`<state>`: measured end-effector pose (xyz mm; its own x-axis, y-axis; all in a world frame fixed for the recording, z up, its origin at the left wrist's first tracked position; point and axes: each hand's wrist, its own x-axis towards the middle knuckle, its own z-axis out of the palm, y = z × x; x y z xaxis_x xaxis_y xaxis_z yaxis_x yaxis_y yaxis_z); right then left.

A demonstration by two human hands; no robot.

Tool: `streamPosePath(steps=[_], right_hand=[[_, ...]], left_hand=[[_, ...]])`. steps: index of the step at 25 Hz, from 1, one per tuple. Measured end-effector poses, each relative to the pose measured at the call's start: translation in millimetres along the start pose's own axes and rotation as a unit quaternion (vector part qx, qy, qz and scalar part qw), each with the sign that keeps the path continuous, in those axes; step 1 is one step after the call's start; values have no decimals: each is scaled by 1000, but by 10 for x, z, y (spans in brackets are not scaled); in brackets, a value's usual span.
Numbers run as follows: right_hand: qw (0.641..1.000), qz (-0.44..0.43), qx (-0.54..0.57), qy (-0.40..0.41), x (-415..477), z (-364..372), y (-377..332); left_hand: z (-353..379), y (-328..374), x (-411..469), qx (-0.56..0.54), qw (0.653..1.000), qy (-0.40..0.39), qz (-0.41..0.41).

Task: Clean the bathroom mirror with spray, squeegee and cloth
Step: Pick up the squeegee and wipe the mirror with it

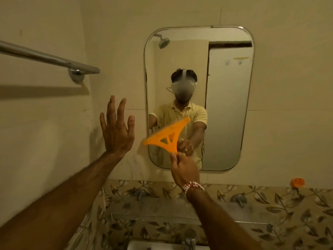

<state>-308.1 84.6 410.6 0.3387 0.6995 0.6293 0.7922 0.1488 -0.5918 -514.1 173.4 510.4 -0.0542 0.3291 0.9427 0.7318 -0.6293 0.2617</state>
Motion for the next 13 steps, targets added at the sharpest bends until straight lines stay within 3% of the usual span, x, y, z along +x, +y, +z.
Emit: streamPosePath(steps=[5,13], right_hand=[[986,-25,-145,-77,-467,-4,446],[926,-231,-297,-36,212,-518,-63]], left_hand=[[99,26,-182,24,999,-40,20],[437,455,-226,-22,999,-15,45]])
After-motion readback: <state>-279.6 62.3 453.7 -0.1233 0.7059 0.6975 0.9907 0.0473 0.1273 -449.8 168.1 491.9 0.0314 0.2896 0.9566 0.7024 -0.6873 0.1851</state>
